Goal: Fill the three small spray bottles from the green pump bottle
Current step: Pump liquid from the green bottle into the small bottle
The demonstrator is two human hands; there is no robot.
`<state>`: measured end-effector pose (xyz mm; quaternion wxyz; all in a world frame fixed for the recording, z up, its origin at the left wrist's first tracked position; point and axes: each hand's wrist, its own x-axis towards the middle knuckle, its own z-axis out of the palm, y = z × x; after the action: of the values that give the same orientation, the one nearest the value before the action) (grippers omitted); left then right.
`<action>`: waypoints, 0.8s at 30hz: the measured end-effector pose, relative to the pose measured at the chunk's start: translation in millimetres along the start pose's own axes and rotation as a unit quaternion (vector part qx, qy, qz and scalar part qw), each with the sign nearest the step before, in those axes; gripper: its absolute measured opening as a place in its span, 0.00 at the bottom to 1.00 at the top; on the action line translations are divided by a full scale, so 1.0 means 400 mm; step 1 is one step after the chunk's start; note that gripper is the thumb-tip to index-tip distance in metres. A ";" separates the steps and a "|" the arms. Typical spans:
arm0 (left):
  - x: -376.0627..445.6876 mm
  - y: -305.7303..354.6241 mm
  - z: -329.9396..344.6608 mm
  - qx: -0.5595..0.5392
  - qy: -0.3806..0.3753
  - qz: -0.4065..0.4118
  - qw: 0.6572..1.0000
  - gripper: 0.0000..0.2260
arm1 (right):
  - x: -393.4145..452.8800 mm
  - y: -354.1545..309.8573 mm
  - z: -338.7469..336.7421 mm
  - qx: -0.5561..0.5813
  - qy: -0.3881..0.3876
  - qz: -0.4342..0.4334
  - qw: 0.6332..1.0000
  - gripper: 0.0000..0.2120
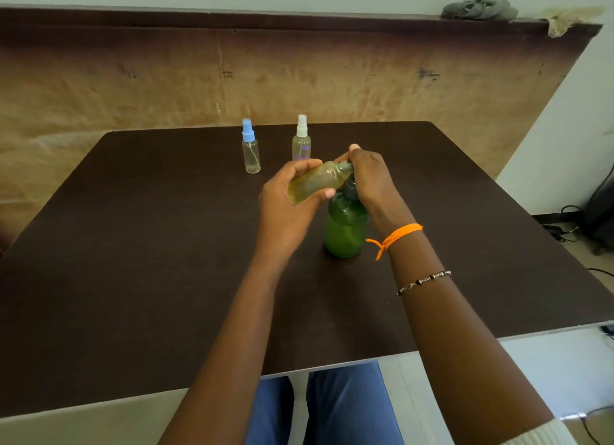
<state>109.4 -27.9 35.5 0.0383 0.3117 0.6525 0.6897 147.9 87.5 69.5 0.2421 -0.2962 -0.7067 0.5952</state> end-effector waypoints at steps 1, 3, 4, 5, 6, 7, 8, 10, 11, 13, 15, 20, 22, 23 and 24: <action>0.000 -0.001 0.000 0.000 0.000 -0.001 1.000 0.17 | 0.000 0.002 0.001 0.001 0.005 -0.008 1.000 0.22; -0.001 0.000 -0.001 -0.001 0.000 -0.003 1.000 0.17 | -0.002 -0.001 -0.001 0.000 -0.004 -0.004 1.000 0.22; -0.002 0.001 -0.002 -0.001 -0.002 -0.004 1.000 0.17 | -0.004 -0.003 -0.005 -0.001 -0.016 0.009 1.000 0.21; -0.003 0.002 -0.003 -0.004 -0.003 -0.003 1.000 0.17 | -0.005 -0.007 -0.009 -0.006 -0.033 0.026 0.999 0.20; -0.003 0.004 -0.004 -0.007 -0.004 -0.003 1.000 0.17 | -0.006 -0.011 -0.013 -0.012 -0.048 0.043 0.998 0.20; -0.004 0.006 -0.004 -0.012 -0.005 -0.003 1.000 0.16 | -0.006 -0.015 -0.017 -0.022 -0.057 0.055 0.997 0.19; -0.004 0.006 -0.005 -0.015 -0.005 -0.003 1.000 0.16 | -0.006 -0.019 -0.020 -0.031 -0.062 0.058 0.996 0.18; -0.004 0.006 -0.004 -0.016 -0.005 -0.001 1.000 0.16 | -0.002 -0.019 -0.020 -0.024 -0.062 0.050 0.997 0.18; -0.004 0.006 -0.002 -0.015 -0.005 0.000 1.000 0.16 | -0.001 -0.017 -0.018 -0.009 -0.056 0.042 0.998 0.19; -0.005 0.004 -0.001 -0.014 0.000 0.000 1.000 0.16 | 0.002 -0.006 -0.008 0.013 -0.025 0.010 1.000 0.21; -0.005 0.001 -0.001 -0.010 0.003 -0.003 1.000 0.16 | 0.007 0.010 0.004 0.014 0.005 -0.021 1.000 0.22; -0.007 0.001 -0.004 -0.014 0.000 -0.008 1.000 0.16 | 0.009 0.013 0.005 0.038 -0.004 -0.006 0.999 0.21; -0.006 0.005 -0.004 -0.014 -0.001 -0.007 1.000 0.16 | 0.004 0.002 -0.003 0.035 -0.037 0.036 0.998 0.20; -0.006 0.008 -0.005 -0.015 -0.002 -0.006 1.000 0.16 | 0.002 -0.005 -0.009 0.027 -0.049 0.056 0.997 0.20; -0.006 0.010 -0.005 -0.017 -0.003 -0.006 1.000 0.16 | 0.000 -0.010 -0.014 0.014 -0.057 0.067 0.996 0.20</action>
<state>111.5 -31.4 38.4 0.0492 0.3091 0.6426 0.6994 151.2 91.0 74.6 0.1657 -0.3051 -0.6892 0.6360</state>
